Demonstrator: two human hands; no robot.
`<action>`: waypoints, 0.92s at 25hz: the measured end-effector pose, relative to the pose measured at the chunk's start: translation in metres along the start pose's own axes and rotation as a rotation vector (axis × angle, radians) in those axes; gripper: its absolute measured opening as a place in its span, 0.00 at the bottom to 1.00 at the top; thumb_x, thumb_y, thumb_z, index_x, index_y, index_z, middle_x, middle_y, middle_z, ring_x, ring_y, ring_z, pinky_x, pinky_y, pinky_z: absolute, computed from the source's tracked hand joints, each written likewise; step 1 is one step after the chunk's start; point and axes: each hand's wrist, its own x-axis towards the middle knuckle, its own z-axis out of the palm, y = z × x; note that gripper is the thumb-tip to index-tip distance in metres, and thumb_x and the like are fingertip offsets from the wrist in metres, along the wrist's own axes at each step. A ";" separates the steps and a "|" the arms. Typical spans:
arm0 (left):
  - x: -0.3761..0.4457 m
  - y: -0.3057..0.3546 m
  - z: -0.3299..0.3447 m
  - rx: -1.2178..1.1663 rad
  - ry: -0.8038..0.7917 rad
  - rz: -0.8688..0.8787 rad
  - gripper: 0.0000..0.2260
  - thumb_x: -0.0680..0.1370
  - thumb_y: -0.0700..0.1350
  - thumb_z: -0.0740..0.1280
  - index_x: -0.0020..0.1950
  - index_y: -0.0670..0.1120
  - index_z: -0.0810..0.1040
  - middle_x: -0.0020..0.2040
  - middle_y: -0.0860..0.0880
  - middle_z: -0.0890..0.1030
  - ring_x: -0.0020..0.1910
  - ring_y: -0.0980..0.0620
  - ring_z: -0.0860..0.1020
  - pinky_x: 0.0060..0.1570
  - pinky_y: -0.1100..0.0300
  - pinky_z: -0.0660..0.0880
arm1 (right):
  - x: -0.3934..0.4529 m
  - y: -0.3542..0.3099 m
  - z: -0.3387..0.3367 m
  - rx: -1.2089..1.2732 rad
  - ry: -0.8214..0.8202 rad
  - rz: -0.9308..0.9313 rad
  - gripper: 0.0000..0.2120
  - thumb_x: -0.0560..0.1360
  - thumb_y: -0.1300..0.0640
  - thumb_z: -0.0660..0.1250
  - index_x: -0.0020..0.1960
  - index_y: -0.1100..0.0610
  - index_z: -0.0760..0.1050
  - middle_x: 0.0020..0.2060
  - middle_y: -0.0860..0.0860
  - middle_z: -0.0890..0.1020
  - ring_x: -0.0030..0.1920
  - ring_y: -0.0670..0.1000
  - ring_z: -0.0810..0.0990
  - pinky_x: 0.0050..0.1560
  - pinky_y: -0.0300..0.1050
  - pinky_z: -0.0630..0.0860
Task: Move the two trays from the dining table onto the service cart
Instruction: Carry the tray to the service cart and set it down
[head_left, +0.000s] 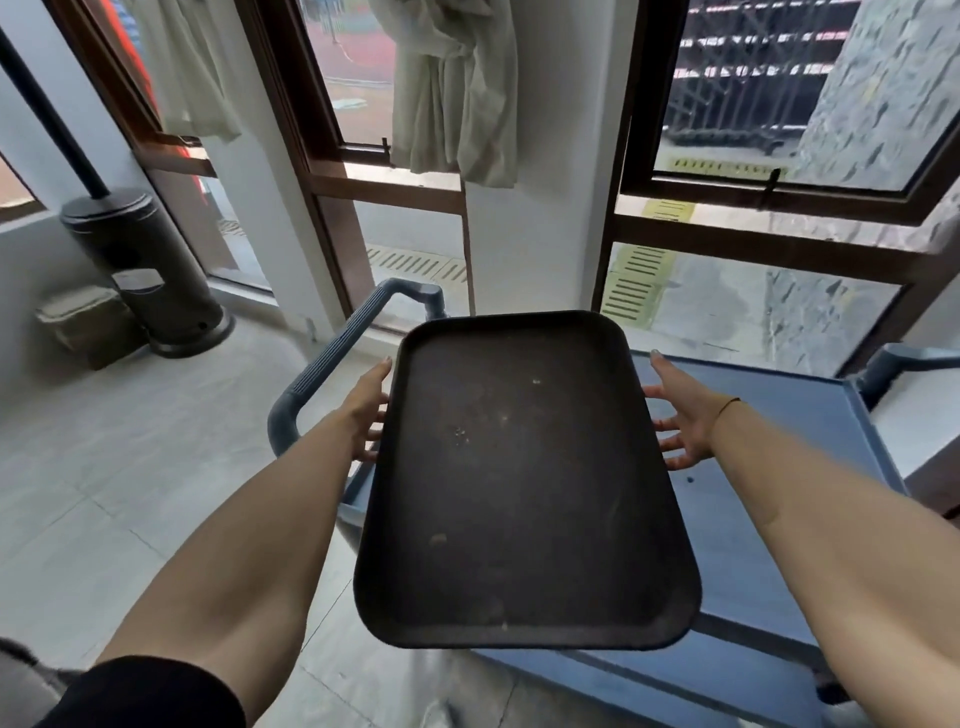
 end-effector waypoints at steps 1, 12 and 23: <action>0.011 0.005 -0.003 0.014 -0.024 -0.007 0.31 0.74 0.72 0.55 0.53 0.46 0.78 0.52 0.46 0.81 0.51 0.45 0.79 0.48 0.49 0.74 | 0.006 -0.002 0.005 0.012 0.013 0.010 0.33 0.71 0.23 0.53 0.62 0.46 0.73 0.56 0.58 0.76 0.56 0.61 0.76 0.46 0.58 0.74; 0.112 0.024 -0.020 0.179 -0.158 -0.049 0.33 0.74 0.72 0.55 0.60 0.46 0.75 0.55 0.46 0.79 0.52 0.45 0.78 0.47 0.49 0.74 | 0.049 0.010 0.064 0.150 0.153 0.150 0.28 0.70 0.24 0.57 0.50 0.46 0.77 0.49 0.55 0.78 0.46 0.56 0.79 0.39 0.50 0.75; 0.143 0.001 -0.014 0.196 -0.138 -0.097 0.26 0.77 0.69 0.54 0.48 0.48 0.76 0.50 0.45 0.78 0.53 0.42 0.75 0.49 0.48 0.72 | 0.071 0.031 0.089 0.175 0.175 0.235 0.31 0.71 0.23 0.53 0.48 0.49 0.76 0.45 0.54 0.78 0.42 0.53 0.78 0.38 0.47 0.75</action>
